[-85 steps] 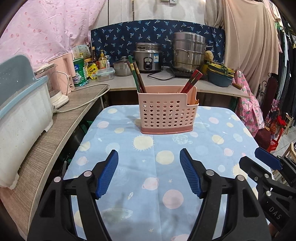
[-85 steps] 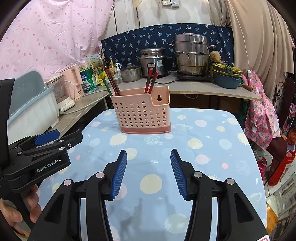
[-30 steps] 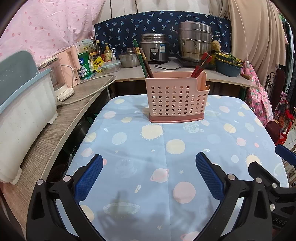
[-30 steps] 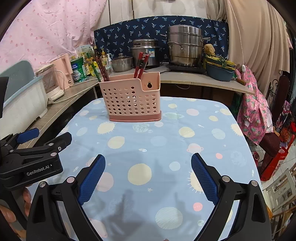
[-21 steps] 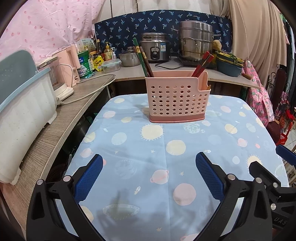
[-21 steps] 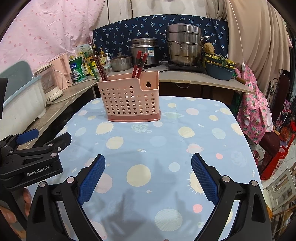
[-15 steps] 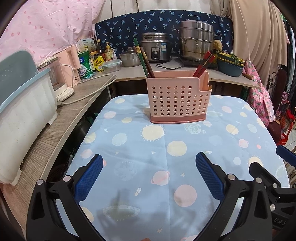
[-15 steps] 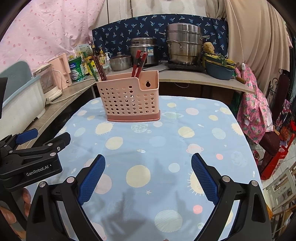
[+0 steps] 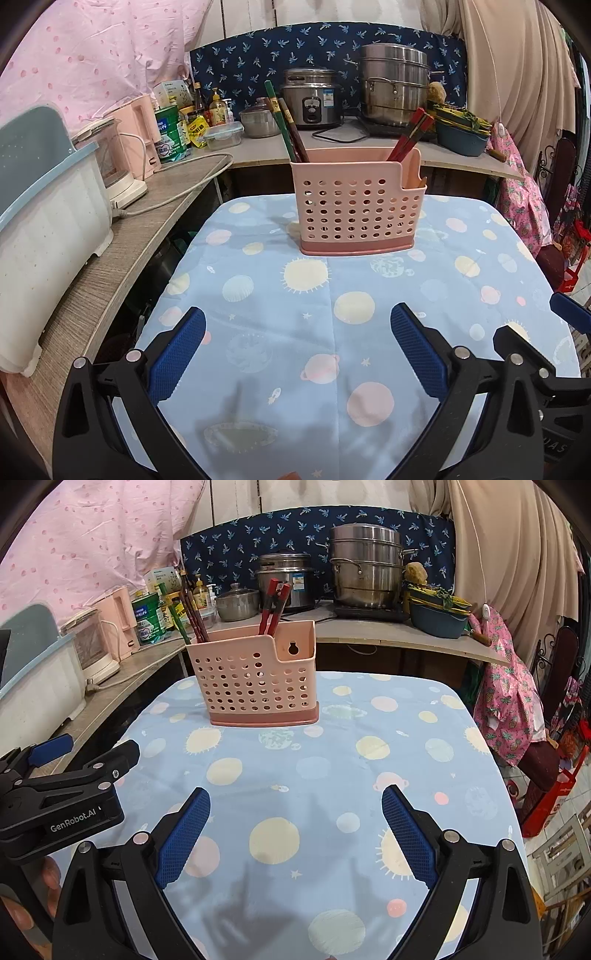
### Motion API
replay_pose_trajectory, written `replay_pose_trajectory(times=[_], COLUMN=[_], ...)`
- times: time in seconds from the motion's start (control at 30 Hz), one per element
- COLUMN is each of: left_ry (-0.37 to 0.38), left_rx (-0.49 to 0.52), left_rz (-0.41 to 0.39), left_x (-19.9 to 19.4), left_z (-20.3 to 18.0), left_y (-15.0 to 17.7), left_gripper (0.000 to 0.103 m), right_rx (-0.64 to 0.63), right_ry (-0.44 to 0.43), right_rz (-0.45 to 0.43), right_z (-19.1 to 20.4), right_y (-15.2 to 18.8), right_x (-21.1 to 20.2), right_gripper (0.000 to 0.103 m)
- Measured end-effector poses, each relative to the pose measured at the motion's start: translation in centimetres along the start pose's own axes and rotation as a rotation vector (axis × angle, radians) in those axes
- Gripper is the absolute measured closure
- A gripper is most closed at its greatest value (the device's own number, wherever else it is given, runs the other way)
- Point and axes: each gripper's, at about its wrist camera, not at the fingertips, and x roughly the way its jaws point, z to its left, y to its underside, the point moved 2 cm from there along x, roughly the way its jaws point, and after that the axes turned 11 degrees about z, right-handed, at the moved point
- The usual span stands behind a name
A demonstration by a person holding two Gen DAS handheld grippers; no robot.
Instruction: Organize utensils
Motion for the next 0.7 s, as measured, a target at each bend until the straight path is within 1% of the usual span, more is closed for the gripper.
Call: replay_pose_trajectory(times=[0.37,0.7], left_ry=[-0.023,-0.028], left_rx=[0.001,0.018], left_rz=[-0.018,-0.019], left_x=[0.3,0.6], left_z=[0.3,-0.1], left_y=[-0.9,-1.2], left_gripper=[0.007,0.007], right_rx=[0.003,0.012], right_ry=[-0.002,0.003], right_rz=[0.003,0.000], right_z=[-0.1,-0.5], right_y=[-0.8,-1.4], right_x=[0.7,1.3], right_gripper=[0.013,0.013])
